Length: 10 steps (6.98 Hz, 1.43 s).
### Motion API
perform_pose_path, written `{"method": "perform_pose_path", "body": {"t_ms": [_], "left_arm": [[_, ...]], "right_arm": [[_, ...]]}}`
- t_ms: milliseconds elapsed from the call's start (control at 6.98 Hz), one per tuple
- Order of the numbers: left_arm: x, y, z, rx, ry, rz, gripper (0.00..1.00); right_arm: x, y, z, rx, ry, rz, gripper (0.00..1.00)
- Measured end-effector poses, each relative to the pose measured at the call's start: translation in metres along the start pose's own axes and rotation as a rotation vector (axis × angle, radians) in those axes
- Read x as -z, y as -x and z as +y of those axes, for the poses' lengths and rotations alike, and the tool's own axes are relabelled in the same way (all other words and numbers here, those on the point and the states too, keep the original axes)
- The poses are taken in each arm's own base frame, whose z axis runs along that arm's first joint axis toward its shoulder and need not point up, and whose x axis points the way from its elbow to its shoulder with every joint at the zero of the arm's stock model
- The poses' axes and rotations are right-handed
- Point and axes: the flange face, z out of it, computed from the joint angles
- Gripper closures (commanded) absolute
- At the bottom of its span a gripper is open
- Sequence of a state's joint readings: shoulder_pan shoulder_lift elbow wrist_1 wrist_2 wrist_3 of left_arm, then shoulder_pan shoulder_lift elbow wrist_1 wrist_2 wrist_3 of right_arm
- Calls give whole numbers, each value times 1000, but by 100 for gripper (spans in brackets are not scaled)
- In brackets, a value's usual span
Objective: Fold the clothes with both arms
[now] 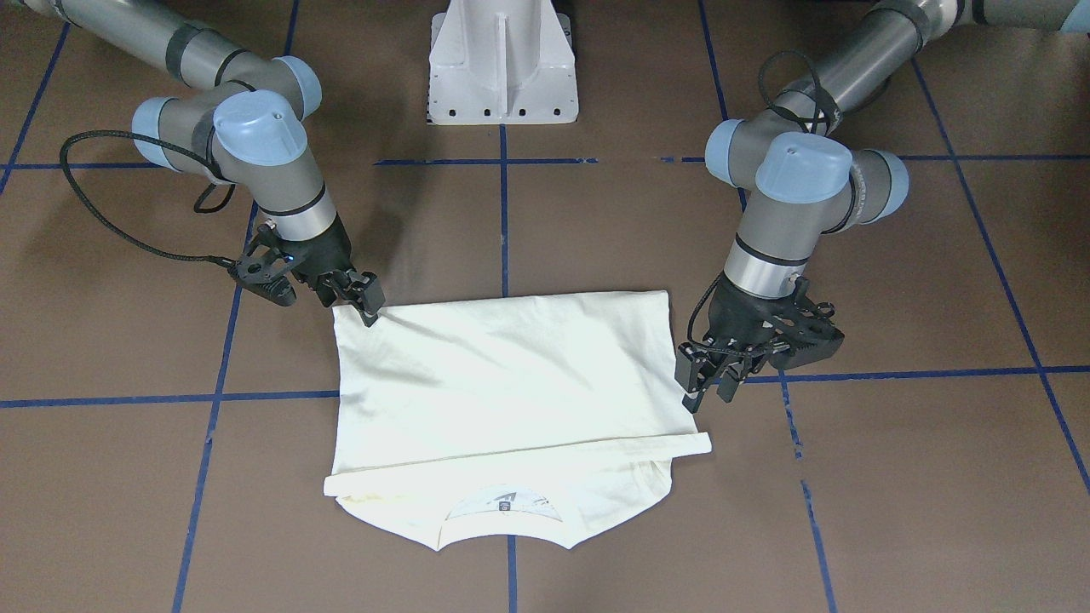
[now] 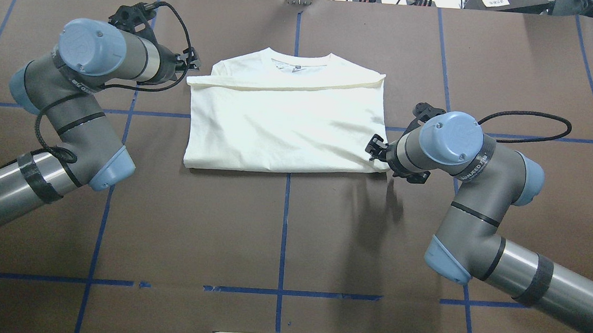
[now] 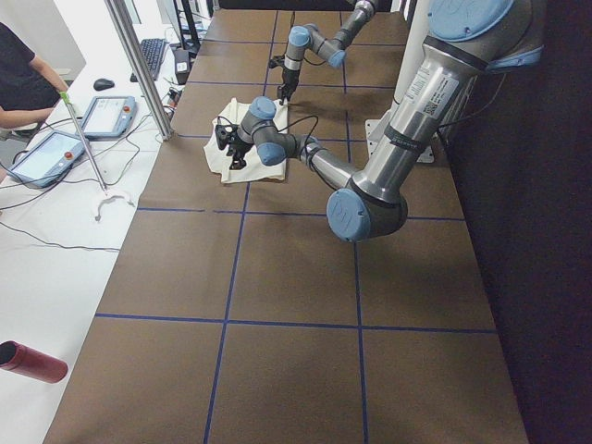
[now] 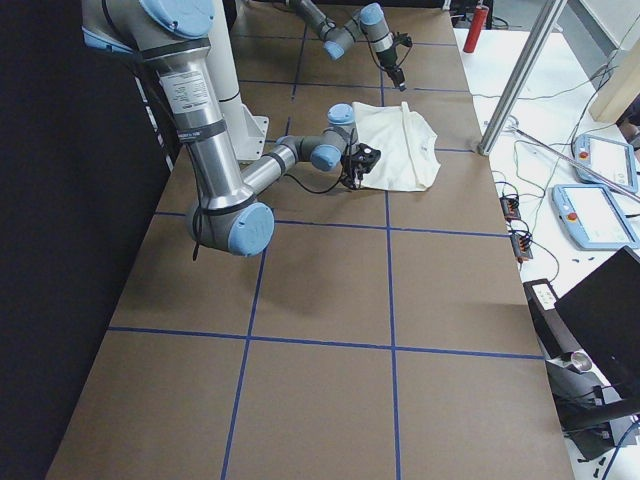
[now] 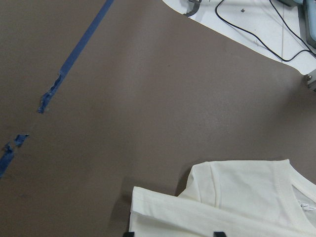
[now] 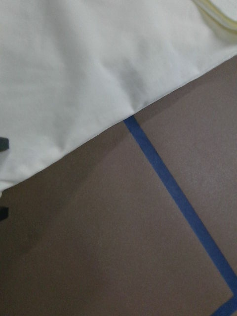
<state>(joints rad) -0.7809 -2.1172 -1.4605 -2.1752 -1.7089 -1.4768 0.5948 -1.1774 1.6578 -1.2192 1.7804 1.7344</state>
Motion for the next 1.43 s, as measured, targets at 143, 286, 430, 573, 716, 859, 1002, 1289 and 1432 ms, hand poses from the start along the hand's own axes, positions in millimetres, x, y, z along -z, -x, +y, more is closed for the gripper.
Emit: {"method": "perform_pose_path", "body": {"t_ms": [143,286,430,573,716,859,1002,1289,1432], "left_arm": [[-1,1,0,-1,0,-3,38],[-4,2,0,-1,1,-7,38],[-6,4,0,-1,2,-11,38],[-6,3,1,-2,3,-12,38],[-5,1,2,-1,4,-8,38],[-2,-4,5,-2,8,4,38],[7,-15,16,-10,25,33,38],[45,-43,52,-35,156,128,39],[66,-49,67,-28,262,163,35]], "right_arm": [[2,-1,0,-1,1,-3,100],[11,0,2,-3,6,-19,100],[23,-3,8,-11,21,-36,100],[39,-17,26,-17,50,-52,100],[63,-45,61,-8,103,-63,100],[87,-81,106,21,177,-52,100],[112,-120,150,72,268,-19,99],[137,-170,222,180,437,63,0],[140,-178,238,205,472,78,0]]}}
